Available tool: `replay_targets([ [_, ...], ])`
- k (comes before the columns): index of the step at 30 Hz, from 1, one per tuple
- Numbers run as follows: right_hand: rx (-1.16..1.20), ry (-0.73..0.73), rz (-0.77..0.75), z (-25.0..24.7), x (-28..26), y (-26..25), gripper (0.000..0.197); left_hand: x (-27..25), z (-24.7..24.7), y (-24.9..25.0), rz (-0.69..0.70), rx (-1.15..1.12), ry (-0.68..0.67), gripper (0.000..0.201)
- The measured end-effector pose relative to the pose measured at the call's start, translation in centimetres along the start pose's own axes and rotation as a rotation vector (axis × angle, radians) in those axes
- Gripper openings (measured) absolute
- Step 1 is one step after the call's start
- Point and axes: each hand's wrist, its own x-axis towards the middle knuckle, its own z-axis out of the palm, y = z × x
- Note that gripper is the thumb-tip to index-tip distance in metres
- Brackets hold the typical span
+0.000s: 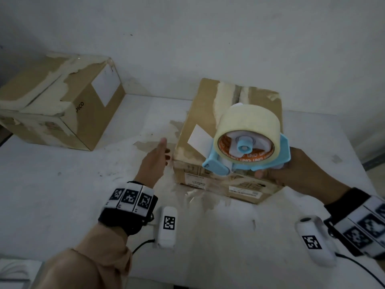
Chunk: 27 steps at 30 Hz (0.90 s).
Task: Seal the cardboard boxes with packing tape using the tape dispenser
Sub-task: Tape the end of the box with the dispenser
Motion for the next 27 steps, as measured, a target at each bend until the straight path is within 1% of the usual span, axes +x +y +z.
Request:
replay_targets([
  [1, -0.001, -0.003, 0.001, 0.0, -0.1, 0.0, 0.033, -0.7, 0.2, 0.5, 0.04, 0.057, -0.023, 0.055],
  [2, -0.008, -0.004, -0.002, 0.0, -0.2, 0.0, 0.033, -1.4, 0.5, 0.8, 0.089, 0.168, -0.056, 0.056],
  [4, -0.018, 0.001, -0.009, 0.0, -0.3, 0.0, 0.034, -2.1, 1.0, 0.9, 0.172, 0.353, -0.086, 0.046],
  [5, -0.025, 0.002, -0.01, -0.1, -0.3, 0.0, 0.035, -2.2, 1.1, 0.9, 0.191, 0.383, -0.088, 0.041],
  [7, -0.039, -0.004, -0.009, 0.0, -0.3, -0.1, 0.036, -1.8, 0.9, 0.9, 0.218, 0.372, -0.102, 0.037],
  [9, -0.044, -0.002, -0.001, 0.3, 0.0, -0.1, 0.035, -0.9, 0.5, 0.9, 0.235, 0.361, -0.102, 0.042],
  [11, -0.024, 0.025, 0.005, 1.1, 0.6, -0.3, 0.033, 0.3, 0.1, 1.4, 0.234, 0.352, -0.068, 0.041],
  [14, -0.035, 0.042, -0.031, 2.7, 1.8, -1.3, 0.03, 2.3, -0.6, 2.4, 0.239, 0.376, -0.023, 0.033],
  [16, -0.056, 0.052, -0.054, 3.5, 2.7, -2.1, 0.028, 3.1, -0.9, 3.2, 0.249, 0.43, 0.027, 0.036],
  [18, -0.052, 0.087, -0.05, 3.9, 3.4, -2.5, 0.023, 3.5, -0.8, 3.6, 0.262, 0.507, 0.107, 0.037],
  [20, -0.093, 0.113, -0.039, 4.0, 3.6, -2.7, 0.026, 3.3, -0.4, 4.0, 0.255, 0.568, 0.17, 0.036],
  [24, -0.205, 0.107, -0.002, 3.7, 3.2, -3.2, 0.032, 2.5, 0.6, 3.7, 0.265, 0.611, 0.133, 0.035],
  [27, -0.197, 0.075, -0.003, 3.5, 3.0, -3.7, 0.033, 2.3, 0.5, 3.4, 0.257, 0.597, 0.125, 0.04],
])
